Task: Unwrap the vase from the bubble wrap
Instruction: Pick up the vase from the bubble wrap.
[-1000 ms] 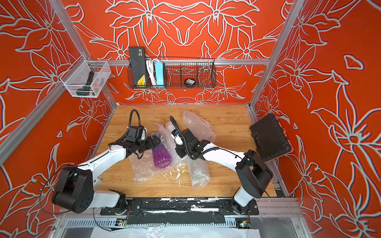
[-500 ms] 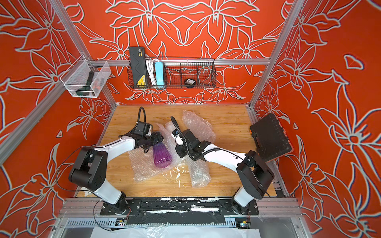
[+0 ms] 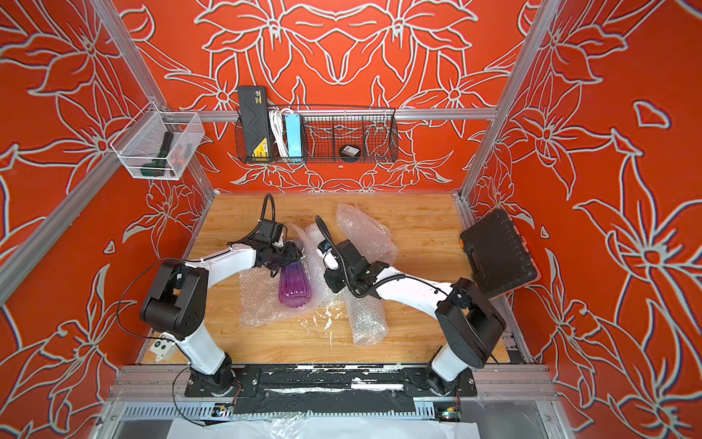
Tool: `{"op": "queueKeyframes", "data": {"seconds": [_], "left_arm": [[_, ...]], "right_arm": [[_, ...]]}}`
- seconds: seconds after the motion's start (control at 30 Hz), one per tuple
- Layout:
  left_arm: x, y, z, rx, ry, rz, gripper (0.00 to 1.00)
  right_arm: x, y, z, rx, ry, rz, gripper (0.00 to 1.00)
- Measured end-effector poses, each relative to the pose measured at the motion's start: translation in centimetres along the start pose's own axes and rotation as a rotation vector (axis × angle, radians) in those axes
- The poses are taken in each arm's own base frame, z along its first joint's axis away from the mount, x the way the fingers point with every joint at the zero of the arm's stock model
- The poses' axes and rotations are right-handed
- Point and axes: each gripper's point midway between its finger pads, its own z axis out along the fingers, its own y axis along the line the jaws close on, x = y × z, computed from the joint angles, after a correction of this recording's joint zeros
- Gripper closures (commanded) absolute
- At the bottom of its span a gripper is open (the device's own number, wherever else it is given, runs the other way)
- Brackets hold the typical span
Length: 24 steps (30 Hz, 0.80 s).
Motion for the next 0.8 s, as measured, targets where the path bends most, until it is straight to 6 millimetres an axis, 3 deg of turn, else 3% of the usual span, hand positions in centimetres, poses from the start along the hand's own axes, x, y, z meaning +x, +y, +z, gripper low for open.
{"op": "queueKeyframes", "data": {"seconds": [0.07,0.37,0.6,0.8], "left_arm": [[0.0,0.0,0.0,0.001,0.0,0.002,0.68],[0.7,0.0,-1.0,0.015,-0.003,0.033,0.83],[-0.6,-1.7,-5.4,-0.007,-0.078,0.152,1.0],[-2.8,-3.5,-9.9,0.007,-0.213,0.225,1.0]], "right_arm": [[-0.1,0.0,0.0,0.0,-0.003,0.0,0.78],[0.3,-0.2,0.0,0.004,0.001,0.004,0.78],[0.0,-0.2,-0.2,0.005,-0.009,0.005,0.78],[0.1,-0.3,-0.2,0.005,-0.008,0.006,0.79]]}}
